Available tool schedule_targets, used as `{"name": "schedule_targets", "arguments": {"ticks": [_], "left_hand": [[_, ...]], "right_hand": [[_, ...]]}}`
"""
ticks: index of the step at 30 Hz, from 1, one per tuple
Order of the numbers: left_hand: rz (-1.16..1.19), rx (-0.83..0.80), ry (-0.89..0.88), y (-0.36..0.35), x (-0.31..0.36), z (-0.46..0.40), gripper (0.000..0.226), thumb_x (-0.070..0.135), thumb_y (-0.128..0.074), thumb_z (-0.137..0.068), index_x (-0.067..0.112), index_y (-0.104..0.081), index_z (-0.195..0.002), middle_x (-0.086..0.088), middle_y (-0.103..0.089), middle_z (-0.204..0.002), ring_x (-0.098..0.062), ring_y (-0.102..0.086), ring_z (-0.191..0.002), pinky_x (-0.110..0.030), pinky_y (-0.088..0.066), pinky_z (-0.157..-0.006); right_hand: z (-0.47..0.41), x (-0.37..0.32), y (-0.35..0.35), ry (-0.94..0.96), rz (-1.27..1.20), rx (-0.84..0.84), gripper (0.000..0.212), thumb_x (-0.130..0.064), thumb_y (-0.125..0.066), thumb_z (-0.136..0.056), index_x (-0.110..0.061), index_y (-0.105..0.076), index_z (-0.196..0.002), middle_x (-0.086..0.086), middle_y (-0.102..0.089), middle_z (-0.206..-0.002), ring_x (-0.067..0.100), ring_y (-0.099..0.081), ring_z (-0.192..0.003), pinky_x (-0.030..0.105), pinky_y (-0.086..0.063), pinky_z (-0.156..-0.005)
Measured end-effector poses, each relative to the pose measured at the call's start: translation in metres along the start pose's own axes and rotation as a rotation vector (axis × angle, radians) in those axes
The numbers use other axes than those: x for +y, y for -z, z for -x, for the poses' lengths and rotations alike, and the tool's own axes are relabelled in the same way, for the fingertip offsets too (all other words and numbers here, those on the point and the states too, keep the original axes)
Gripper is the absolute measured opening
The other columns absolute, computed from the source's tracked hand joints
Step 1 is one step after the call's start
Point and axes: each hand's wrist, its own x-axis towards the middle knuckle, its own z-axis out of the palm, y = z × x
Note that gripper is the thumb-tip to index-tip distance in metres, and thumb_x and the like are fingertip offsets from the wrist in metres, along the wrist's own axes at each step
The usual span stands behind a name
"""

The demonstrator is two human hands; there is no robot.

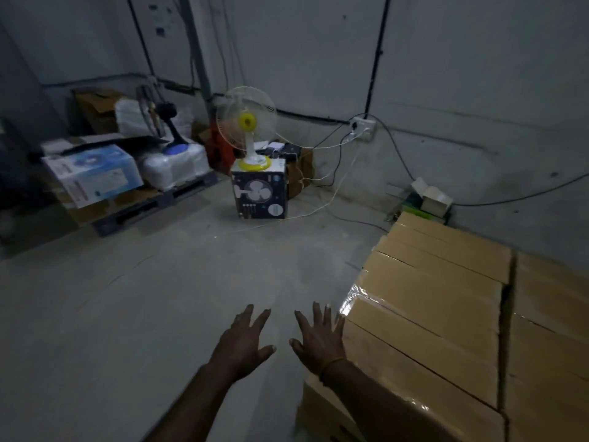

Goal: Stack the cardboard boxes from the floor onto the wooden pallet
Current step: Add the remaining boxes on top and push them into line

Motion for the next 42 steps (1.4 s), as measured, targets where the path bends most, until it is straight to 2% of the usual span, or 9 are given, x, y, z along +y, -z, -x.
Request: {"name": "schedule_targets", "arguments": {"ticks": [9, 17, 25, 33, 42], "left_hand": [[-0.137, -0.134, -0.218, 0.073, -0.077, -0.143, 0.084, 0.057, -0.051, -0.096, 0.035, 0.0, -0.159, -0.008, 0.008, -0.167, -0.03, -0.004, -0.153, -0.046, -0.022, -0.121], [-0.183, -0.191, -0.403, 0.099, -0.084, -0.274, 0.085, 0.06, -0.05, -0.095, 0.035, -0.001, -0.159, -0.008, 0.007, -0.167, -0.03, -0.008, -0.153, -0.045, -0.026, -0.119], [-0.288, -0.248, -0.56, 0.135, -0.04, -0.43, 0.085, 0.058, -0.052, -0.095, 0.034, -0.001, -0.159, -0.009, 0.007, -0.167, -0.03, -0.005, -0.153, -0.043, -0.026, -0.119], [-0.361, -0.241, -0.683, 0.166, 0.038, -0.57, 0.085, 0.056, -0.052, -0.096, 0.032, -0.002, -0.159, -0.011, 0.004, -0.167, -0.033, -0.006, -0.153, -0.045, -0.028, -0.118], [-0.43, -0.275, -0.913, 0.176, 0.125, -0.708, 0.084, 0.055, -0.051, -0.097, 0.031, 0.0, -0.159, -0.01, 0.003, -0.167, -0.033, -0.007, -0.153, -0.047, -0.028, -0.118]], "right_hand": [[-0.122, -0.064, 0.034, -0.272, -0.077, 0.046, 0.07, -0.056, -0.033, -0.102, -0.033, 0.001, -0.159, 0.013, 0.014, -0.166, 0.039, 0.015, -0.151, 0.064, 0.008, -0.118], [-0.208, -0.036, 0.059, -0.465, -0.091, 0.047, 0.07, -0.053, -0.033, -0.103, -0.031, 0.001, -0.16, 0.014, 0.015, -0.166, 0.039, 0.015, -0.151, 0.065, 0.008, -0.116], [-0.327, 0.022, 0.09, -0.592, -0.148, 0.079, 0.069, -0.053, -0.035, -0.102, -0.03, -0.004, -0.16, 0.016, 0.01, -0.166, 0.042, 0.011, -0.151, 0.065, 0.005, -0.116], [-0.421, 0.102, 0.139, -0.667, -0.178, 0.112, 0.07, -0.052, -0.037, -0.102, -0.031, -0.005, -0.16, 0.014, 0.01, -0.166, 0.039, 0.009, -0.152, 0.066, 0.006, -0.115], [-0.513, 0.173, 0.166, -0.865, -0.314, 0.167, 0.072, -0.055, -0.037, -0.101, -0.032, -0.004, -0.16, 0.011, 0.002, -0.167, 0.037, 0.002, -0.153, 0.063, 0.0, -0.117]]}}
